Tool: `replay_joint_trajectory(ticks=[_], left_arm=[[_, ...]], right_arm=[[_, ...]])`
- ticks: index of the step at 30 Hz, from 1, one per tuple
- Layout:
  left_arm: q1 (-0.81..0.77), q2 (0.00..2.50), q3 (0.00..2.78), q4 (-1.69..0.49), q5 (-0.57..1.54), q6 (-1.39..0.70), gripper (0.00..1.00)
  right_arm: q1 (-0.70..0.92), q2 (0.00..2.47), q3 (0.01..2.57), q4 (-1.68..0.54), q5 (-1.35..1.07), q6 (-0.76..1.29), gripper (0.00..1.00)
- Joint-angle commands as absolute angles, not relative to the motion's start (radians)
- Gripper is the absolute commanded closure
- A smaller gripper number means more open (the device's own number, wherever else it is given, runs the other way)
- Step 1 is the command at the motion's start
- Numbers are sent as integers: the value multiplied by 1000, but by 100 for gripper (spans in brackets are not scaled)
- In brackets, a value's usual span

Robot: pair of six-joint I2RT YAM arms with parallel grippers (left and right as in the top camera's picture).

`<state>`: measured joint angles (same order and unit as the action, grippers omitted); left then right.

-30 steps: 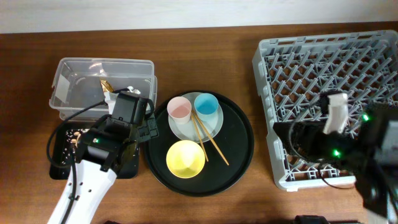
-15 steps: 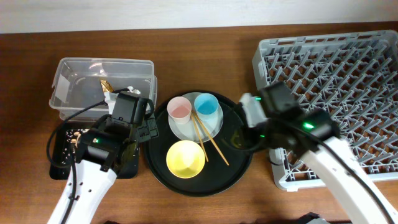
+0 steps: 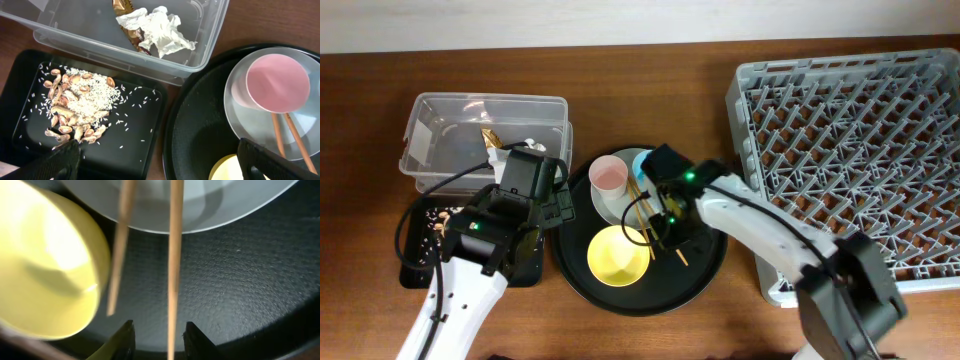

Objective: Sort waste into correct bins and load items into the dishwasher rack
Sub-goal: 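Reach the right gripper to the chopsticks on the white plate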

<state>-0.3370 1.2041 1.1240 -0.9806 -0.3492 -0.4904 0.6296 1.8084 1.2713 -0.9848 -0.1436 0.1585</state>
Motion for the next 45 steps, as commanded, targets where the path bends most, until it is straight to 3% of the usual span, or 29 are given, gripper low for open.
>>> replay_joint_trajectory(ticks=[1, 17, 25, 27, 30, 37, 41, 45], left_arm=[[-331, 1193, 1138, -979, -363, -485, 1], [-332, 1193, 1138, -979, -363, -485, 1], [-331, 1193, 1138, -979, -363, -485, 1], [-331, 1193, 1138, -979, -363, -485, 1], [-331, 1193, 1138, -979, -363, -485, 1], [-331, 1193, 1138, -979, -363, -485, 1], [-331, 1193, 1138, -979, -363, -485, 1], [-331, 1193, 1138, -979, -363, -485, 1]], right_arm=[[638, 1855, 1266, -982, -91, 146, 66], [674, 1860, 1248, -991, -104, 147, 64], [674, 1860, 1248, -1021, -104, 147, 77], [674, 1860, 1248, -1025, -104, 147, 87], [674, 1860, 1248, -1025, -104, 147, 92], [674, 1860, 1248, -1024, -104, 147, 91], [674, 1860, 1248, -1024, -104, 147, 85], [674, 1860, 1248, -1012, -103, 147, 92]])
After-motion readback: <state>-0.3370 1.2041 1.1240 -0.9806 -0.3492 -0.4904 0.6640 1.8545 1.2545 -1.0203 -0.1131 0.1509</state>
